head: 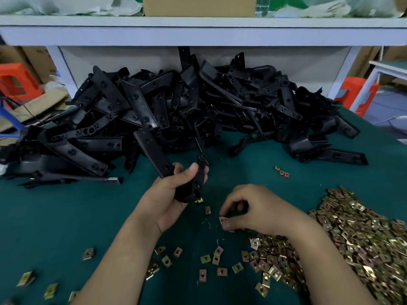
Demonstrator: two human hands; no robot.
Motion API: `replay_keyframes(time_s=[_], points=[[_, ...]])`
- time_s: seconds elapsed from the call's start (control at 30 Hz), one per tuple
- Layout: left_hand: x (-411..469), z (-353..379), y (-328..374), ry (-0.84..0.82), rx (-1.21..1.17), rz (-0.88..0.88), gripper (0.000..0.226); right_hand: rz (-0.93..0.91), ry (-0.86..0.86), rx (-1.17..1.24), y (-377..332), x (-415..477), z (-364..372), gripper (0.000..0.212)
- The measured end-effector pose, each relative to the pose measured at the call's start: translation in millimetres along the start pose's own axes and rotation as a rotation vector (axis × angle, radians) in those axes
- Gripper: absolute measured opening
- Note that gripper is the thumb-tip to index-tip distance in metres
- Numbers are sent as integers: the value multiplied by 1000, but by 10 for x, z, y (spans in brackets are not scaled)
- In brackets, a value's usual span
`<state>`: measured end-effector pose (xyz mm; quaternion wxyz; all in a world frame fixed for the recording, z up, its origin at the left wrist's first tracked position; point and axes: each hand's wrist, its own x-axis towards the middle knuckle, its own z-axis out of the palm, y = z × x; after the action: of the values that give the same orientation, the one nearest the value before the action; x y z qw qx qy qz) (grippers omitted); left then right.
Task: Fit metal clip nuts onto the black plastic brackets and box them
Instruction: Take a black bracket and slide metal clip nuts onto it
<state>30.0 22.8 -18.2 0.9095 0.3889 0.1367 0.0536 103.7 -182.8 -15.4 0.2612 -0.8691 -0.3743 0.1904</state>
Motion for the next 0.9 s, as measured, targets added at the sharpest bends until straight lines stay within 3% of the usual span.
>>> replay_keyframes(time_s=[0.13,0.37,0.57,0.9], points=[[13,-41,-9,-21,17,5,32,-40,19,60,-13,-12,10,13],[29,-43,-51,-34,97,10,38,-39,105,277,-36,-15,42,13],[15,-26,-58,-68,142,21,38,-21,42,261,-76,-17,59,18],[8,11,-80,-85,149,22,38,-16,178,341,-110,-4,86,10]])
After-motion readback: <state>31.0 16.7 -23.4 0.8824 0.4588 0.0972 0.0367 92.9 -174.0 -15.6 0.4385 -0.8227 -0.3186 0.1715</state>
